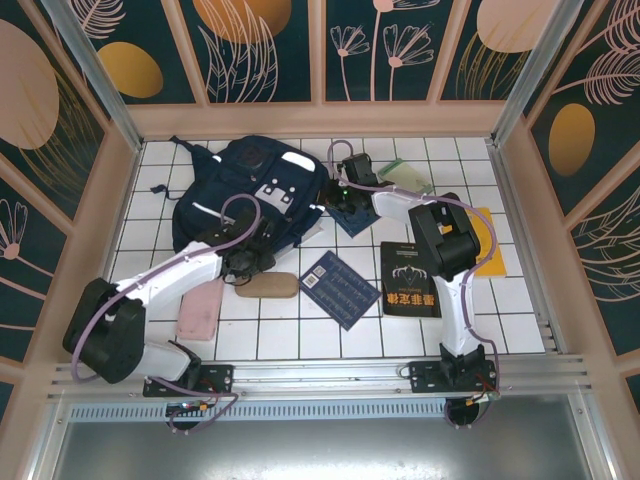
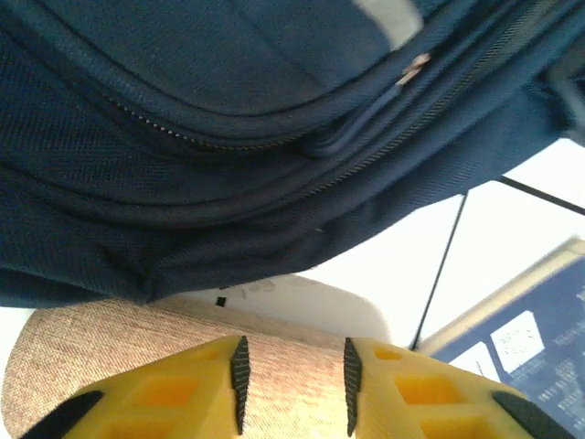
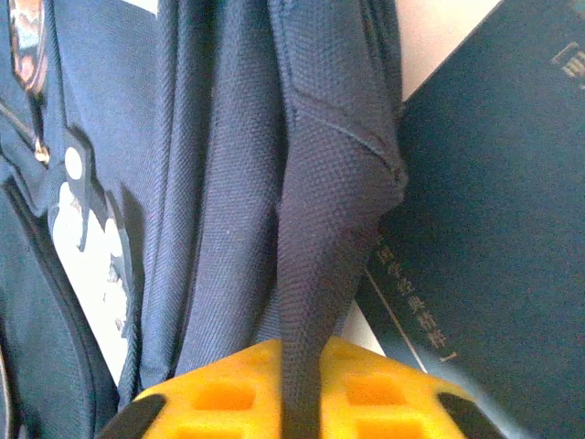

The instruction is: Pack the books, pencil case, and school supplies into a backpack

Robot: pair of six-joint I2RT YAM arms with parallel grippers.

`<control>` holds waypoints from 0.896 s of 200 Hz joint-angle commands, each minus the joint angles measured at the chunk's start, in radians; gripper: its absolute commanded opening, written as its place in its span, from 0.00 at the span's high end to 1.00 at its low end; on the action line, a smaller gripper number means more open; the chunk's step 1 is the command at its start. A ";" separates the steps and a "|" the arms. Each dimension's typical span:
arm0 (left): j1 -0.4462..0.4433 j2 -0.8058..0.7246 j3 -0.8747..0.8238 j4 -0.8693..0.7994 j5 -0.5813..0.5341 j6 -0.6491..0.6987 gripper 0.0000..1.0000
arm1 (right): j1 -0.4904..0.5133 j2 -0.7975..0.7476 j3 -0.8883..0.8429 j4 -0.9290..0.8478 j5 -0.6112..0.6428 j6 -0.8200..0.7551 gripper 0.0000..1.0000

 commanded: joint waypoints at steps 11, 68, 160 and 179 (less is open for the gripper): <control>0.010 0.122 0.057 -0.032 -0.144 0.087 0.69 | 0.002 -0.052 0.003 0.004 -0.024 0.015 1.00; 0.141 0.252 0.227 -0.033 -0.341 0.253 0.69 | -0.030 -0.171 -0.057 0.031 -0.032 0.070 1.00; 0.138 0.258 0.184 0.227 -0.059 0.378 0.60 | -0.032 -0.142 -0.103 0.030 -0.026 0.104 0.60; 0.102 0.250 0.157 0.265 -0.037 0.383 0.60 | -0.020 -0.162 -0.144 0.052 -0.024 0.141 0.47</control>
